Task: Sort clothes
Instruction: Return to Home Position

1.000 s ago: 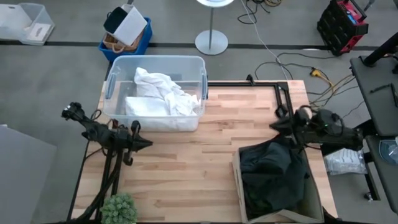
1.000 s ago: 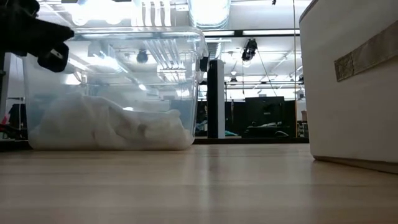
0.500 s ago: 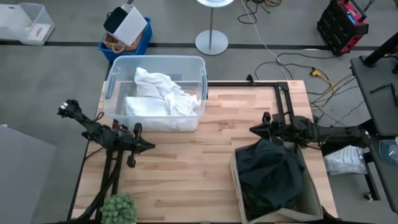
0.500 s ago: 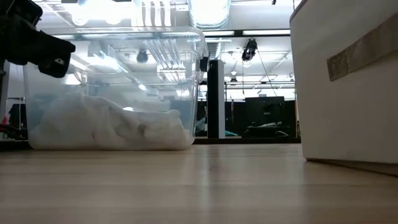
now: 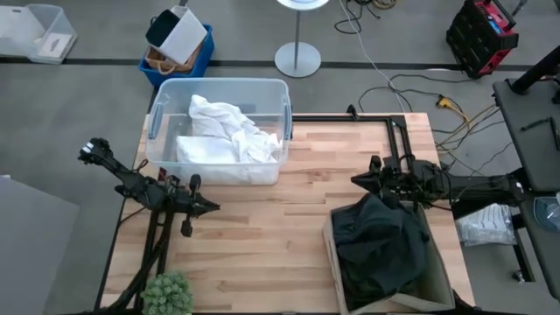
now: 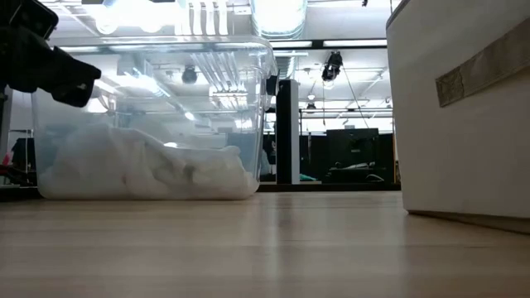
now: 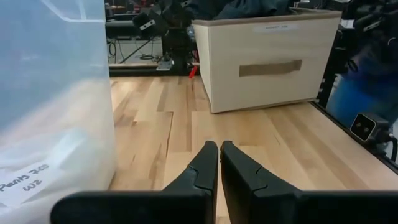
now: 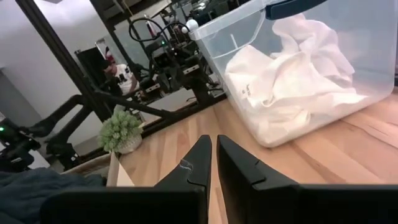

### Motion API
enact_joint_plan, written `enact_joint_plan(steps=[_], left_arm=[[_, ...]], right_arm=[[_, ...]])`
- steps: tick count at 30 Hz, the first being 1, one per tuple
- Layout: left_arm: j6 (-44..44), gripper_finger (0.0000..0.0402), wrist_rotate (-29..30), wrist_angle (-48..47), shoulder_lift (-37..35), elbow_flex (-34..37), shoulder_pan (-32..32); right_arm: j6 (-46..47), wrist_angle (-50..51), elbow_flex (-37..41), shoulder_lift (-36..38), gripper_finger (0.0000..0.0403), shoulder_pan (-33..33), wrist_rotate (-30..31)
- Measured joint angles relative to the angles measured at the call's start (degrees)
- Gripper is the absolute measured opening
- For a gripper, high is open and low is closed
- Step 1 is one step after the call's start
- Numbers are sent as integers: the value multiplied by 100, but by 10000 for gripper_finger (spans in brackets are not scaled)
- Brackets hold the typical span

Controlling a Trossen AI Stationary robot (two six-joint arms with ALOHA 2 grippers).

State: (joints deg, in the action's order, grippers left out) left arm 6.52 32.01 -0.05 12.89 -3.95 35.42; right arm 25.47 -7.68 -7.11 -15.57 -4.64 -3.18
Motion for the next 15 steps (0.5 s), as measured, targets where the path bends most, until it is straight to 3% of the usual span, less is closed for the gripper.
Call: enact_joint_plan(steps=[15], left_arm=[[0, 1, -4, -2, 175, 0, 0]], right_arm=[[2, -5, 0, 1, 18, 0, -1]])
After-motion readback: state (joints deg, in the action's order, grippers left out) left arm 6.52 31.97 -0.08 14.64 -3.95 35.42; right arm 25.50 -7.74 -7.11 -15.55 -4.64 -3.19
